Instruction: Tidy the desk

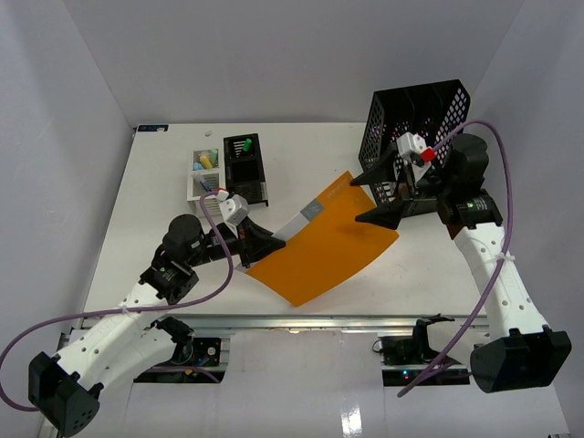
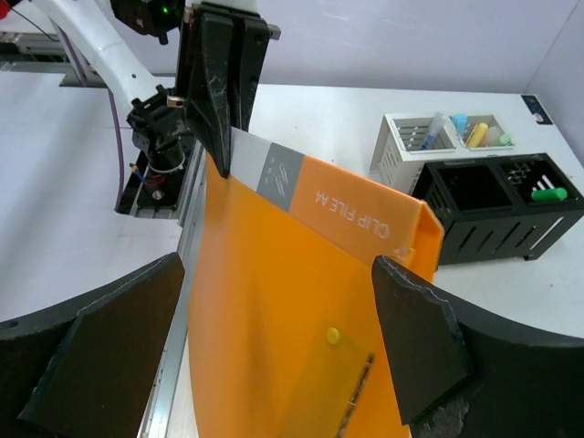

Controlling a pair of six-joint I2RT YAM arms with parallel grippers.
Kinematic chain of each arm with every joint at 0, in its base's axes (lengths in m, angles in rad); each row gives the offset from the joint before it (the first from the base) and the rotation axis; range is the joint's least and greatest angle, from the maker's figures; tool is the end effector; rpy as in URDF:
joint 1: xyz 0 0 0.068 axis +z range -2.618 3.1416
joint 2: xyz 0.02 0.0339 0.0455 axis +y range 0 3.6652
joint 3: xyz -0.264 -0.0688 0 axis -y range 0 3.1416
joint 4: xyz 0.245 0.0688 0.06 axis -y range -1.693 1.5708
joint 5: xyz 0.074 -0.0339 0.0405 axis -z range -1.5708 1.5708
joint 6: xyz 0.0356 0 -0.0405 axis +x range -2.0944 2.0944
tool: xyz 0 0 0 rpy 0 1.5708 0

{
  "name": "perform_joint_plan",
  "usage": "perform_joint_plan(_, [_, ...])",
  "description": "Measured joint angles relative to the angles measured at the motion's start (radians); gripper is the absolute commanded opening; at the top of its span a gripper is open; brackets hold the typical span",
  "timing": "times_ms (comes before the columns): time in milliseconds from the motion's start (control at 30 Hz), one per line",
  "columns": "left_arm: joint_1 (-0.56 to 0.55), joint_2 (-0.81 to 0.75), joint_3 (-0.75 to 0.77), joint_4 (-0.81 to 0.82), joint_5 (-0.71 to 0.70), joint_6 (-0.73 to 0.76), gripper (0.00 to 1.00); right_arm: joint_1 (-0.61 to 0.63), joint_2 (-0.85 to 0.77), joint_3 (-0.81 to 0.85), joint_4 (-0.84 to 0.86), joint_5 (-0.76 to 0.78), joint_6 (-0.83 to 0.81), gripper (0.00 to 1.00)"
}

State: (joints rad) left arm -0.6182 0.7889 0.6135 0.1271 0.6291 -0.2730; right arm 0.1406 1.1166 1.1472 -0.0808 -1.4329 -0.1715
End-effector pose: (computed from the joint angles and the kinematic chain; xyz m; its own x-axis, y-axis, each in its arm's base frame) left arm 0.1414 -0.1262 0.3122 -0.2934 -0.0589 -0.9542 0.9019 0.3140 -0.2967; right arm 0.2188 0.0666 0.4142 0.1215 -0.0065 -0.9926 -0.9926 -0.0037 -0.1215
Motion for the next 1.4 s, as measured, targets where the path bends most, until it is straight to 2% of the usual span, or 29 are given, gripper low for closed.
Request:
perform_joint_plan(200, [0.001, 0.001, 0.003, -0.031, 0.011, 0.036, 0.0, 0.09, -0.003, 0.033, -0.222, 0.155, -0.239, 0.9])
perform_joint_plan(300, [0.002, -0.01, 0.003, -0.069, 0.003, 0.054, 0.0, 0.09, -0.007, 0.037, -0.262, 0.212, -0.309, 0.9])
perform_joint_plan(567, [0.002, -0.089, 0.003, -0.133, -0.008, 0.088, 0.0, 0.09, -0.017, 0.064, -0.276, 0.296, -0.383, 0.9])
perform_joint_plan(700, [0.002, -0.112, 0.003, -0.135, 0.0, 0.094, 0.0, 0.09, 0.015, 0.068, -0.275, 0.292, -0.384, 0.91])
perform_joint_plan(867, [0.002, -0.111, 0.003, -0.142, 0.007, 0.099, 0.0, 0.095, 0.076, 0.068, -0.269, 0.234, -0.363, 0.99])
perform_joint_plan(900, [0.002, -0.109, 0.003, -0.142, 0.008, 0.101, 0.0, 0.1, 0.087, 0.068, -0.27, 0.221, -0.36, 0.98])
perform_joint_plan(1000, [0.002, -0.096, 0.003, -0.137, 0.008, 0.105, 0.0, 0.119, 0.101, 0.067, -0.288, 0.197, -0.364, 0.89])
perform_joint_plan(1033, [0.002, -0.089, 0.003, -0.132, 0.007, 0.106, 0.0, 0.125, 0.102, 0.066, -0.295, 0.188, -0.367, 0.8])
perform_joint_plan(1100, [0.002, -0.071, 0.006, -0.116, 0.007, 0.108, 0.0, 0.134, 0.102, 0.066, -0.315, 0.162, -0.379, 0.69])
perform_joint_plan(1133, [0.002, -0.062, 0.008, -0.108, 0.007, 0.108, 0.0, 0.136, 0.102, 0.065, -0.323, 0.151, -0.384, 0.59])
perform_joint_plan(1167, [0.002, -0.053, 0.011, -0.101, 0.007, 0.108, 0.0, 0.138, 0.102, 0.064, -0.33, 0.142, -0.387, 0.46])
perform_joint_plan(1200, [0.001, -0.046, 0.013, -0.098, 0.008, 0.109, 0.0, 0.137, 0.102, 0.064, -0.335, 0.137, -0.392, 0.3])
perform_joint_plan(1233, [0.001, -0.04, 0.015, -0.095, 0.009, 0.11, 0.0, 0.135, 0.102, 0.063, -0.339, 0.132, -0.394, 0.1])
perform_joint_plan(1400, [0.006, -0.036, 0.016, -0.097, 0.007, 0.125, 0.02, 0.125, 0.102, 0.06, -0.368, 0.098, -0.385, 0.08])
